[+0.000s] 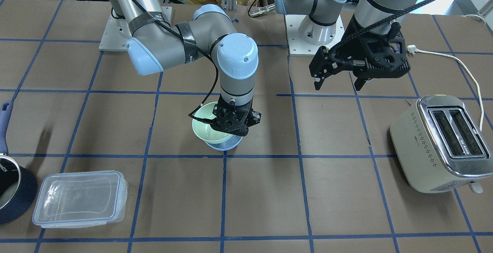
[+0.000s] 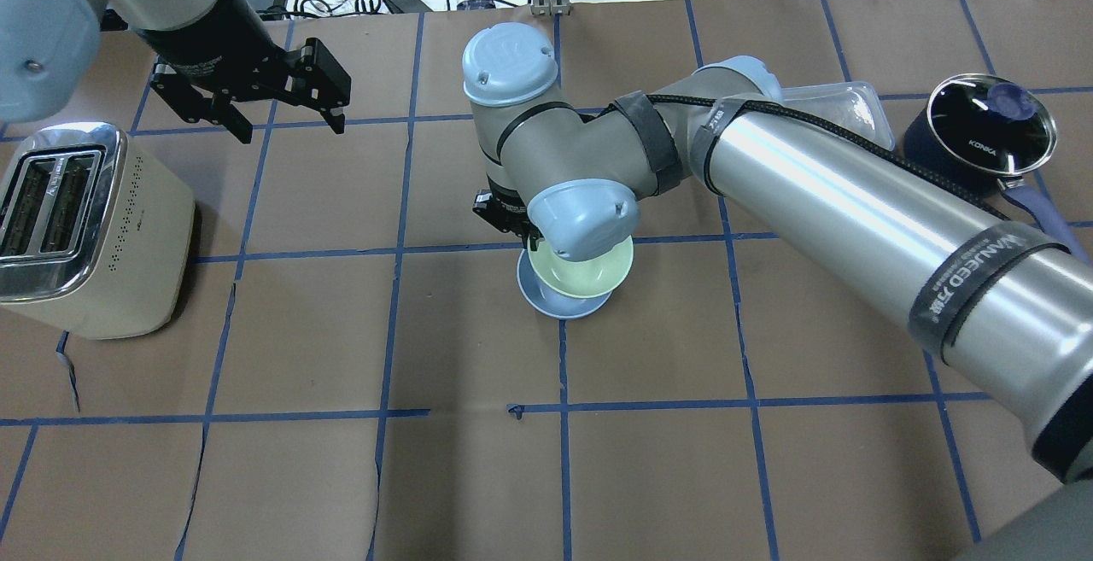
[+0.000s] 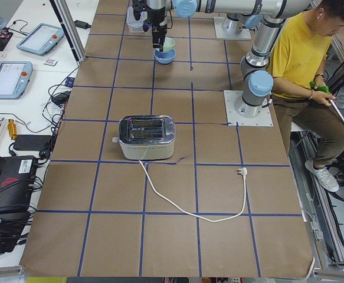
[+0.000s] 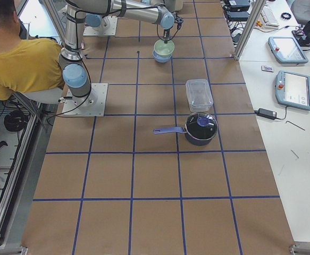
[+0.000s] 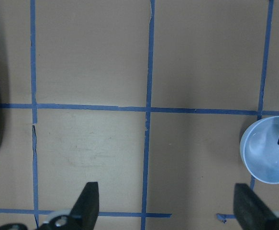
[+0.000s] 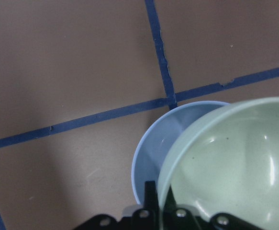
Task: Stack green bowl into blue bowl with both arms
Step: 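Lower the pale green bowl into the light blue bowl and open the right gripper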
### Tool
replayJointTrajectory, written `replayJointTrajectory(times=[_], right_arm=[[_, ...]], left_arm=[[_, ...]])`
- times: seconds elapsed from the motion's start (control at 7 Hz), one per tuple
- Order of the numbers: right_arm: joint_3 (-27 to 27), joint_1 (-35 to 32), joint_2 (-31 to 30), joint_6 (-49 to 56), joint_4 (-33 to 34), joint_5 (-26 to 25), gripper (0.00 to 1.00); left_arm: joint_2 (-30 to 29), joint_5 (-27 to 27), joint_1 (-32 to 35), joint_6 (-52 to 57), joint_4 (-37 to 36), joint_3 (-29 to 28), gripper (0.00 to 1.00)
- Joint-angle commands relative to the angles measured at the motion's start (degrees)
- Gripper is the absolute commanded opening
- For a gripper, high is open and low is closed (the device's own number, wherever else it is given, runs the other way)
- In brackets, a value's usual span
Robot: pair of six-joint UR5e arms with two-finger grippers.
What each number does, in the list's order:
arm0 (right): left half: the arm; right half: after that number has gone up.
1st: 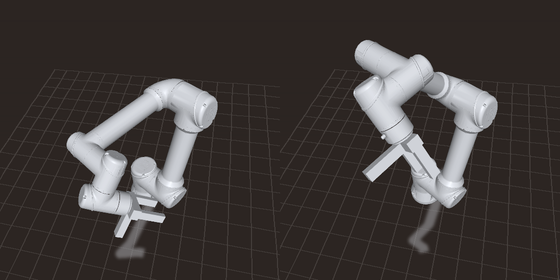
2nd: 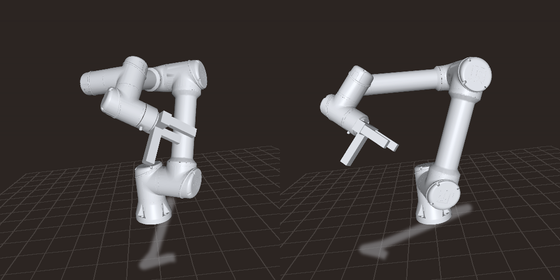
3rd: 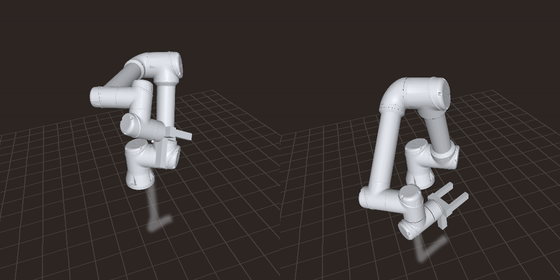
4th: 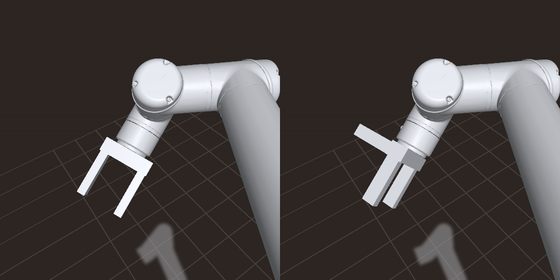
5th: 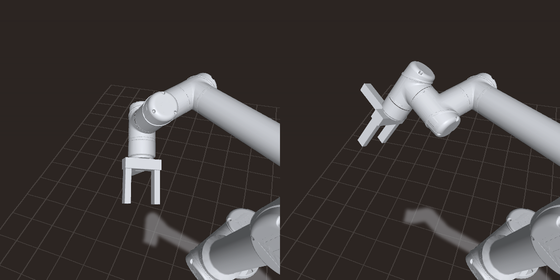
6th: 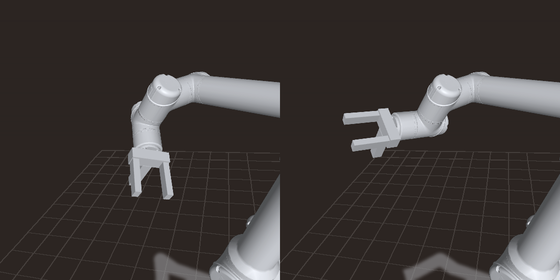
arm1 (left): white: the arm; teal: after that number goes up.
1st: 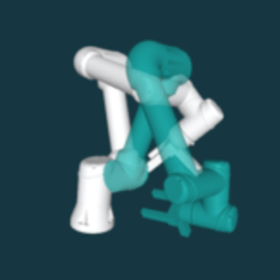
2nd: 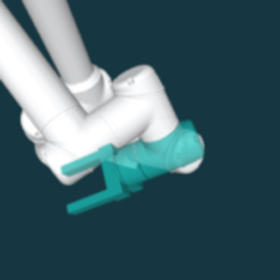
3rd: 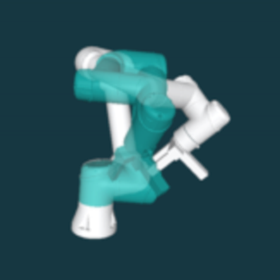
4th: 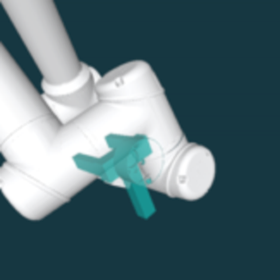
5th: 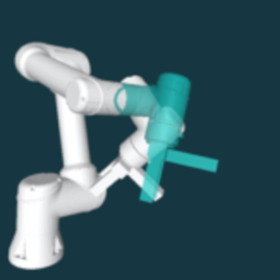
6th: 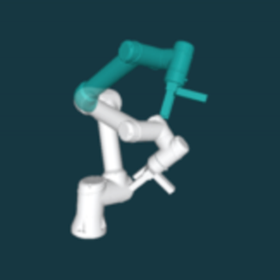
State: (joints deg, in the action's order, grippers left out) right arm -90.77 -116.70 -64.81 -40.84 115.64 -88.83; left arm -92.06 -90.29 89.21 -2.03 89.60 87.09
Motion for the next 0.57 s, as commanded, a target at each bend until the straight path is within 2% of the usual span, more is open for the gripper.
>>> replayJointTrajectory(times=[0.0, 0.14, 0.43], right_arm=[[0.1, -0.7, 1.5, -0.9, 0.0, 0.1, 0.07], [0.1, -0.7, 1.5, -0.9, 0.4, -0.3, 0.64], [0.3, -0.7, 1.0, -1.0, 0.5, -0.5, 1.00]], left_arm=[[0.0, 0.1, 0.0, 0.2, 0.0, 0.2, 1.00], [0.0, 0.1, 0.0, 0.2, 0.0, 0.0, 1.00], [0.0, 0.0, 0.0, 0.3, 0.0, 0.2, 1.00]])
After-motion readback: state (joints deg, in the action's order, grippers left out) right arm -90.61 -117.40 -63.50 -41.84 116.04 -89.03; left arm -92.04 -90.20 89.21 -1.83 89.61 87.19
